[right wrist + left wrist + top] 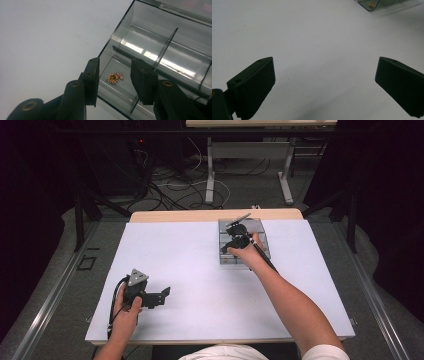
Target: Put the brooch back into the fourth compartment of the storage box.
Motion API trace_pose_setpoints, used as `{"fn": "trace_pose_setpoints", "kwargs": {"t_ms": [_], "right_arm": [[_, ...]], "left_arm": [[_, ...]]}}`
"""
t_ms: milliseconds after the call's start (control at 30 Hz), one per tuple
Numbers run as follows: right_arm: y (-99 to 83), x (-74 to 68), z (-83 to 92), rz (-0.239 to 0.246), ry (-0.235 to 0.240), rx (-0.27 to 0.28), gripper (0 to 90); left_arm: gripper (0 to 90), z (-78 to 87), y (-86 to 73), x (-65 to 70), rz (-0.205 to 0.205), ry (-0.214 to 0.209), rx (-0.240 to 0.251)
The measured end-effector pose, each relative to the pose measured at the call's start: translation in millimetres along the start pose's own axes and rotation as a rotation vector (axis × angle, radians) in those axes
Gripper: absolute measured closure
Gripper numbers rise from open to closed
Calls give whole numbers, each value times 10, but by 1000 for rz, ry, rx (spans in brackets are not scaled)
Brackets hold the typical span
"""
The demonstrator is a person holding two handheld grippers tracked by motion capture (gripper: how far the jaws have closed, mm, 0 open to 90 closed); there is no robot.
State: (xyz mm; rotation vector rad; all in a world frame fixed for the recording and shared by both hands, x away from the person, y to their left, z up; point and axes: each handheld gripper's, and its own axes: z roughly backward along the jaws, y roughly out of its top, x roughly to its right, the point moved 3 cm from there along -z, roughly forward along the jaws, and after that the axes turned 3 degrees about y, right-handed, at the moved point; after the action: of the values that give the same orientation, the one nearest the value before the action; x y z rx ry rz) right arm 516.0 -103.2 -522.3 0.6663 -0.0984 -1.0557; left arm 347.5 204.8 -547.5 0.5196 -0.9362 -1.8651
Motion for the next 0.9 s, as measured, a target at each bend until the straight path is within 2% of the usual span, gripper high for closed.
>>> {"fn": "trace_pose_setpoints", "kwargs": {"t_ms": [100,133,167,300,333,433,500,533,567,600,633,667,700,733,767,800,833,867,900], "right_arm": [[3,-29,35,8,3,-3,567],[-2,-46,46,-10,5,-9,561],[-2,-40,55,10,2,-6,553],[-10,-48,88,27,34,7,537],[-10,-61,99,21,18,-5,531],[-16,-72,132,49,23,-16,516],[-19,-93,123,53,43,26,507],[-23,-109,145,48,29,-3,505],[-25,-114,146,64,49,13,503],[-30,-125,163,65,38,-4,499],[-32,-135,169,78,46,-2,496],[-36,-149,199,76,38,-32,491],[-38,-155,182,95,60,13,487],[-42,-172,199,86,49,-2,484],[-44,-182,203,97,66,11,481],[-49,-185,222,114,59,1,477],[-55,-197,240,111,55,-15,470],[-56,-202,236,121,67,15,463],[-62,-214,271,124,55,-17,459]], "left_arm": [[29,-3,2,3,-2,0,1],[29,-5,2,5,-1,0,2],[29,-6,2,6,-2,0,1],[29,-7,4,8,0,-1,2],[29,-8,3,8,0,-1,2],[29,-2,2,8,-2,-2,0],[29,-8,-1,10,-2,3,8],[29,-8,-1,10,-2,4,9],[29,-7,-1,11,-1,3,11],[29,-5,-3,10,-1,4,9],[30,-5,-1,7,-3,6,11],[29,-3,-3,8,-1,6,8],[29,-3,-3,7,-2,6,9],[30,-3,-3,7,-1,6,9],[29,3,-3,4,-2,1,1],[30,-4,-3,7,0,6,9],[29,-3,-4,8,0,6,8],[30,-4,-3,8,-2,6,10],[30,-4,-3,7,-2,6,10]]}}
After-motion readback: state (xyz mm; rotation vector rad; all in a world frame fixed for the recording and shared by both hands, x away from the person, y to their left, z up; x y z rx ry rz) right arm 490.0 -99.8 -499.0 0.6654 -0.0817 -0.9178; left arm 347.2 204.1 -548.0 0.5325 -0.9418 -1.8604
